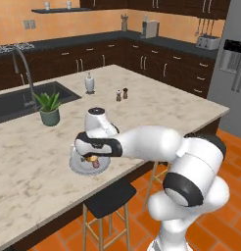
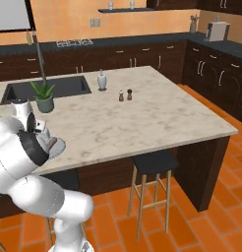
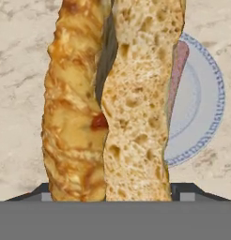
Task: Place one bun and one sausage from the bowl on each plate.
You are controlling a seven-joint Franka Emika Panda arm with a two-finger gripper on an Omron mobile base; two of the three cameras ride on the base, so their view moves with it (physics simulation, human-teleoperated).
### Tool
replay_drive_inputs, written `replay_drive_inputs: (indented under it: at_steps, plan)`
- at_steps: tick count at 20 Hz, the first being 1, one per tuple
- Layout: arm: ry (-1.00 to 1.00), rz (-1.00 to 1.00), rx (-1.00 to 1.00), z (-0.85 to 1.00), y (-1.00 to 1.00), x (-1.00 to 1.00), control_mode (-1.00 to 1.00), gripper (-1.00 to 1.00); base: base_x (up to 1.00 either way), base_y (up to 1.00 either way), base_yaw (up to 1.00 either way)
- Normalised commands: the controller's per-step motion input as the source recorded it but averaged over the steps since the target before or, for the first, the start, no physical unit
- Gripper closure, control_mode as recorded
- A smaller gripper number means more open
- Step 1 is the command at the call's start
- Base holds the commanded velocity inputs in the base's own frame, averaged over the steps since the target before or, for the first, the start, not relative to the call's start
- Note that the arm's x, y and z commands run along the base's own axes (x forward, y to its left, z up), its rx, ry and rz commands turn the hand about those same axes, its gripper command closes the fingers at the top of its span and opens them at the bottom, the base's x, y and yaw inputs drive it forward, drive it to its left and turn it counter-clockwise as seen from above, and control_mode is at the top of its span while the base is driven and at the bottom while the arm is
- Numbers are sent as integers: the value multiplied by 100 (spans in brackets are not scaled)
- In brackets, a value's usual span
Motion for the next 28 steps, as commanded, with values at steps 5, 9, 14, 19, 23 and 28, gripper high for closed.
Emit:
replay_drive_inputs:
  at_steps: [5,9,14,19,23,28]
  plan:
    - [7,-13,-2,-68,22,82,-100,100,0,0,0]
    - [1,-14,-2,-67,37,78,-100,100,0,0,0]
    - [7,-3,-1,-17,22,19,-100,-100,0,0,0]
    - [0,-1,3,0,-34,-64,-100,-100,0,0,0]
    - [0,-4,3,0,-88,-82,-100,-100,0,0,0]
    - [-9,-10,25,48,-100,-100,-100,-100,0,0,0]
